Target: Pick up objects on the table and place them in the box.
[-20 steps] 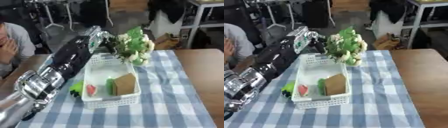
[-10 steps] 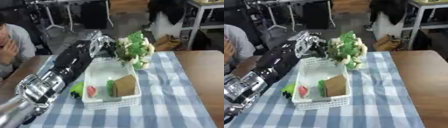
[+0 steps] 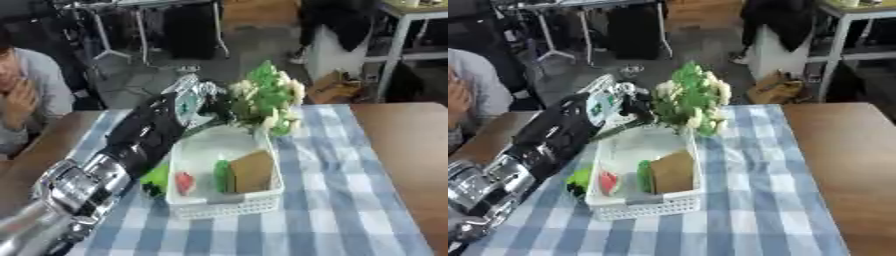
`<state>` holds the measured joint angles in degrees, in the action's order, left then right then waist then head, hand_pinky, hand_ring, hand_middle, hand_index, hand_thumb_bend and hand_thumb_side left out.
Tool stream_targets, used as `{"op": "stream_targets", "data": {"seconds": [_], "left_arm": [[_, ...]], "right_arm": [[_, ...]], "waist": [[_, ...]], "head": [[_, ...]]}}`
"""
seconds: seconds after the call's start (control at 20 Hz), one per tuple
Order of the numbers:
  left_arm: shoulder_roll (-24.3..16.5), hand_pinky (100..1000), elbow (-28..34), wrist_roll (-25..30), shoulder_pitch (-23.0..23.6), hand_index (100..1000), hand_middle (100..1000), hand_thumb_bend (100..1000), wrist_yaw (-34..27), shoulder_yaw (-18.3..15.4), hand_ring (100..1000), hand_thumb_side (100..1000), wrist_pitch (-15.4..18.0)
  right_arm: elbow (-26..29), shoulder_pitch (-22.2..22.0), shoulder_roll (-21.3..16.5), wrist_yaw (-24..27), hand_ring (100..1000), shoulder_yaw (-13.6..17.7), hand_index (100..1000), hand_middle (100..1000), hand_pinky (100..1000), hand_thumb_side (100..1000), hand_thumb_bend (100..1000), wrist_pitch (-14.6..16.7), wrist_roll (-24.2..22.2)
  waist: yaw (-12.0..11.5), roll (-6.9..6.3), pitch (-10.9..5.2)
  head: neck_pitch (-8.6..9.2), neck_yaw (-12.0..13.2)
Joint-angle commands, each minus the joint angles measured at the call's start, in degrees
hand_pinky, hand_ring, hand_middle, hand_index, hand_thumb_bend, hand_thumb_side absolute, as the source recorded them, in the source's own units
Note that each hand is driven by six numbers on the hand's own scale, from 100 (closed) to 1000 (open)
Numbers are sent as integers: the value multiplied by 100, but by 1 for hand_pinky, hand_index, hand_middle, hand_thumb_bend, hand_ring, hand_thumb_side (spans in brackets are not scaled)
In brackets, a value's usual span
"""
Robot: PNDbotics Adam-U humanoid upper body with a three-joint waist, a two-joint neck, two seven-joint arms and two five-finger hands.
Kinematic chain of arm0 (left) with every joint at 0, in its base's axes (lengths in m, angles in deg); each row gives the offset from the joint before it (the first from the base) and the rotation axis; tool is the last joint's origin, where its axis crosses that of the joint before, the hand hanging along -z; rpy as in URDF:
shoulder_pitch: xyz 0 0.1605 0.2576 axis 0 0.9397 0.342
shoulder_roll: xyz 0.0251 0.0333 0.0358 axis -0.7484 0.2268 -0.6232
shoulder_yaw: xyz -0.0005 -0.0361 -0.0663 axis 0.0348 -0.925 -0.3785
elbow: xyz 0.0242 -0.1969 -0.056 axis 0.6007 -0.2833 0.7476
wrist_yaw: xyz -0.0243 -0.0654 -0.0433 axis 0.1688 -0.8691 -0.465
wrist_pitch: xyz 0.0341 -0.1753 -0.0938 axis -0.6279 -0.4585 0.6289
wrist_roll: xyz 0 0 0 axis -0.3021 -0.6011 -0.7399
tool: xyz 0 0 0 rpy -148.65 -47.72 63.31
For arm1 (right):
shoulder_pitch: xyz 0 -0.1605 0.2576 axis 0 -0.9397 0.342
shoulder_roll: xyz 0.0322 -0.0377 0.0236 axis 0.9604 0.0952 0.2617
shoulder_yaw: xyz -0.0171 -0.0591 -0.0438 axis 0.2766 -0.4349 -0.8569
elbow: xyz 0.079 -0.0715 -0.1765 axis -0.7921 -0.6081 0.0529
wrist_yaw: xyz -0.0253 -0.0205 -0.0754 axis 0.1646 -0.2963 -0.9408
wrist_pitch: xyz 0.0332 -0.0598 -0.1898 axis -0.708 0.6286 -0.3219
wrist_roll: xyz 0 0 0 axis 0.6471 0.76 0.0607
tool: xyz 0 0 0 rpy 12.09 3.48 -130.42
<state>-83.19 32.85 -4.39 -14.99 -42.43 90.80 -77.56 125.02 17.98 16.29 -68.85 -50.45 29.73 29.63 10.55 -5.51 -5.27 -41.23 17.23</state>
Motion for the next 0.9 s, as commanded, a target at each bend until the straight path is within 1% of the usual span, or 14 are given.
{"op": "stream_targets", "data": {"seconds": [0.05,0.3,0.55,0.7,0.9], "left_arm": [[-161,100,151,-160,-143,337,100,100,-534,-43,100,302,-405],[-189,100,37,-228,-177,338,100,100,-888,-74,100,313,-630],[-76,100,-141,-290,-81,338,100,100,-1105,-140,100,323,-823],[47,100,-324,-389,74,338,100,100,-1207,-292,100,351,-989],[189,100,-512,-633,178,338,100,100,-1375,-474,100,351,-1168]], "right_arm": [[87,40,-87,46,514,-13,452,406,530,496,100,-36,4],[87,-22,-91,41,514,-9,450,405,529,488,100,-115,42],[87,-73,-110,19,516,-8,449,405,529,485,100,-171,115],[87,-85,-117,6,517,3,447,404,528,477,100,-196,175],[87,-89,-126,-12,517,9,447,404,528,475,100,-224,246]], "waist": [[-21,-73,-166],[-15,-147,-298],[-29,-211,-434],[-42,-250,-498],[-31,-276,-536]], "head": [[-54,-51],[-136,-90],[-241,-83],[-281,-50],[-288,-68]]}}
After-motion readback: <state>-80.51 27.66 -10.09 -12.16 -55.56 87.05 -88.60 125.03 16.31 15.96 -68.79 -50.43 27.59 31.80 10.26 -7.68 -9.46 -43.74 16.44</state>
